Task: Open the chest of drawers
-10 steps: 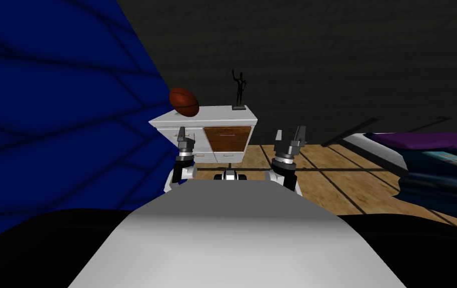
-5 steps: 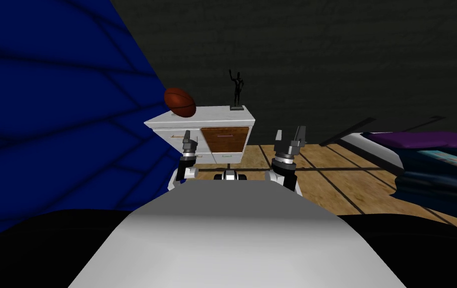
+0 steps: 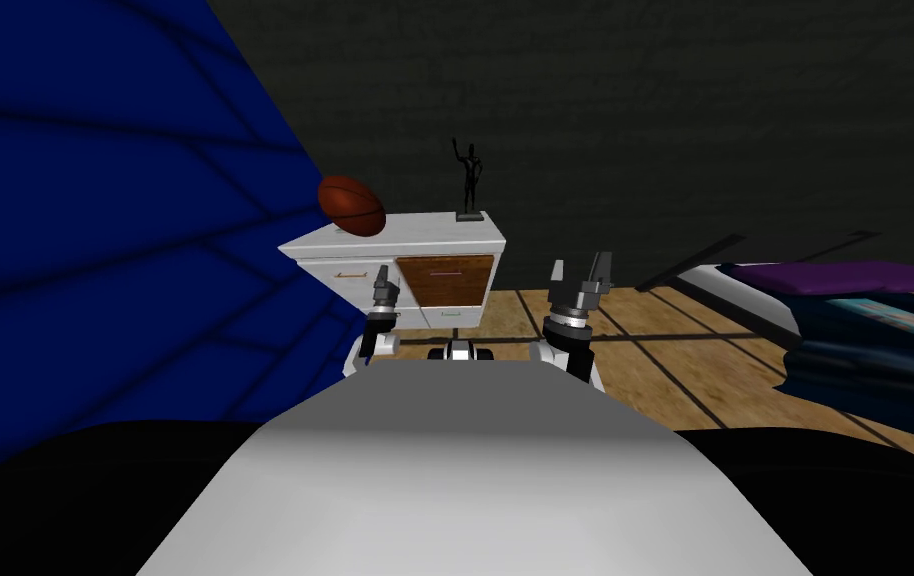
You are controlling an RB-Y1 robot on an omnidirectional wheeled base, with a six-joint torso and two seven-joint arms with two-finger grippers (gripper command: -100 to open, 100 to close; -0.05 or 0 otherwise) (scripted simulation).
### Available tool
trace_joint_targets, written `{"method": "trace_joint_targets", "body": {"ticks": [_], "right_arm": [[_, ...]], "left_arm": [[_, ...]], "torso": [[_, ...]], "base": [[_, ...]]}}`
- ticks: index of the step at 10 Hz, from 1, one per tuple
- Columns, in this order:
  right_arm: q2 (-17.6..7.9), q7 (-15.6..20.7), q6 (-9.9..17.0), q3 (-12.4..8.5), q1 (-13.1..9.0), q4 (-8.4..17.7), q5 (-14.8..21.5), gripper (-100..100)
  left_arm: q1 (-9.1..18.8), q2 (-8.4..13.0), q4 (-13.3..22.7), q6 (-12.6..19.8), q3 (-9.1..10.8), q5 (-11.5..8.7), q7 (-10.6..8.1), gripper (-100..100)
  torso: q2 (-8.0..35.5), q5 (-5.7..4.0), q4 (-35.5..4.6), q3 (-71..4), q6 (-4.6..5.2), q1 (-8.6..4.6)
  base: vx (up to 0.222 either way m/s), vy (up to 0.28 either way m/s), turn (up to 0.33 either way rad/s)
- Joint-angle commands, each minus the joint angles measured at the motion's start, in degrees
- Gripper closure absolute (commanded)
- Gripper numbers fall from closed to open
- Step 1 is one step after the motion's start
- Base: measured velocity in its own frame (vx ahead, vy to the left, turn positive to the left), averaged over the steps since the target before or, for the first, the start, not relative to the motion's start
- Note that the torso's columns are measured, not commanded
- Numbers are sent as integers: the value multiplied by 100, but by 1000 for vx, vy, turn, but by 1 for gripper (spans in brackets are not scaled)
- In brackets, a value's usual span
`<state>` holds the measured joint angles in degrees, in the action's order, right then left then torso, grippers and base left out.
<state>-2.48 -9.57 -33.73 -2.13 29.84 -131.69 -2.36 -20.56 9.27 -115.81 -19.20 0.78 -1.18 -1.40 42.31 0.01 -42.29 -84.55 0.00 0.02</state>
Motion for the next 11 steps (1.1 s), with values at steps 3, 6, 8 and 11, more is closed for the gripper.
{"method": "trace_joint_targets", "body": {"ticks": [3, 6, 8, 11], "right_arm": [[0, 0, 0, 0, 0, 0, 0, 0], [0, 0, 0, 0, 0, 0, 0, 0], [0, 0, 0, 0, 0, 0, 0, 0], [0, 0, 0, 0, 0, 0, 0, 0]], "left_arm": [[147, -7, 555, -17, -50, 35, 29, -100], [265, -36, 991, -9, -96, 67, 55, -100], [326, -80, 1218, -6, -121, 84, 69, -100], [414, -227, 1539, -2, -157, 109, 89, -100]], "torso": [[-5, -2, 1, -3, 0, -7], [-6, -1, 1, -4, 1, -4], [4, -1, -1, 2, 0, -1], [-4, 0, 1, -3, 0, 1]], "base": [[33, -45, -26], [40, -53, -28], [26, -53, -25], [34, -41, -23]]}}
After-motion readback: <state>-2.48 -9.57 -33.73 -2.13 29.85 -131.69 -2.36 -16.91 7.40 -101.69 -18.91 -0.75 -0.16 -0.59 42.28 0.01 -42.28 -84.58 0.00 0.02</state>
